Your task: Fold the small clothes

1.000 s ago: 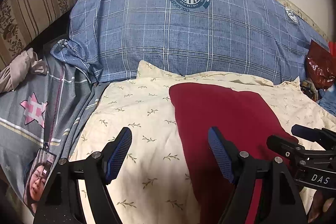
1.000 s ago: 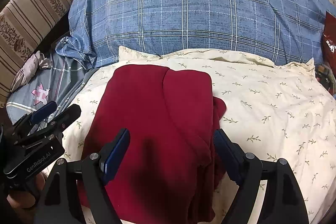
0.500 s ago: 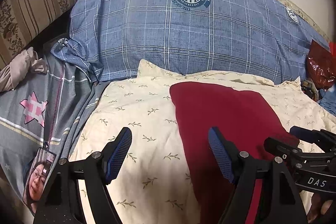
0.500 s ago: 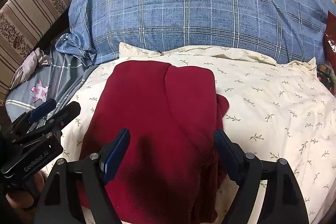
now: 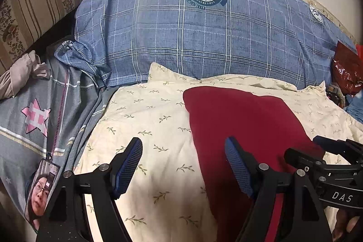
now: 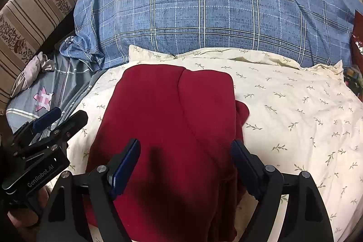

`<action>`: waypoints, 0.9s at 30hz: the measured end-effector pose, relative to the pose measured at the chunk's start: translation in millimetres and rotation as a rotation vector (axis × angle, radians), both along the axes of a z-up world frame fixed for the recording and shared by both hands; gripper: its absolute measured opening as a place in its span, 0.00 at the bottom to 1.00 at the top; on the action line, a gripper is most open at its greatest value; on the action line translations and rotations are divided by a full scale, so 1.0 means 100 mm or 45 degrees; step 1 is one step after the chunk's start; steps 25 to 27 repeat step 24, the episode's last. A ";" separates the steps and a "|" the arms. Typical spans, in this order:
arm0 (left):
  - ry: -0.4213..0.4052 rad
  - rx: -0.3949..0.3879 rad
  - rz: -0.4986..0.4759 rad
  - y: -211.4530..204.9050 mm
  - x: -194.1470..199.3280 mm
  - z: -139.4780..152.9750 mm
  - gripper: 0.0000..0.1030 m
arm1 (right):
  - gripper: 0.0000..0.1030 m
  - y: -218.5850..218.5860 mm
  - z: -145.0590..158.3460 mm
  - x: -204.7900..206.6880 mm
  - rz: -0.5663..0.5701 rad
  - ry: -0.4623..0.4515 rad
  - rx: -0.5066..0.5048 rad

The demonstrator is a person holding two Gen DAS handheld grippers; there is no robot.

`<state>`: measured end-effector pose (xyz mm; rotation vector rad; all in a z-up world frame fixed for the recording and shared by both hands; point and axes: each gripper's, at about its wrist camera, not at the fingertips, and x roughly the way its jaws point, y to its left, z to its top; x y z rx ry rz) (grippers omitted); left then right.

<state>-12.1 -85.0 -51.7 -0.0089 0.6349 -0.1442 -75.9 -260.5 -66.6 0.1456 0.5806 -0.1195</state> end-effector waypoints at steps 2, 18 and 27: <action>-0.001 0.002 0.001 0.00 0.00 0.00 0.73 | 0.81 0.00 0.00 0.00 -0.002 0.000 0.001; -0.016 0.026 0.001 -0.04 0.00 -0.02 0.73 | 0.81 0.02 0.00 0.02 -0.001 0.007 -0.003; -0.041 0.033 -0.011 -0.04 -0.04 -0.01 0.73 | 0.81 0.01 0.00 0.01 0.002 0.007 0.007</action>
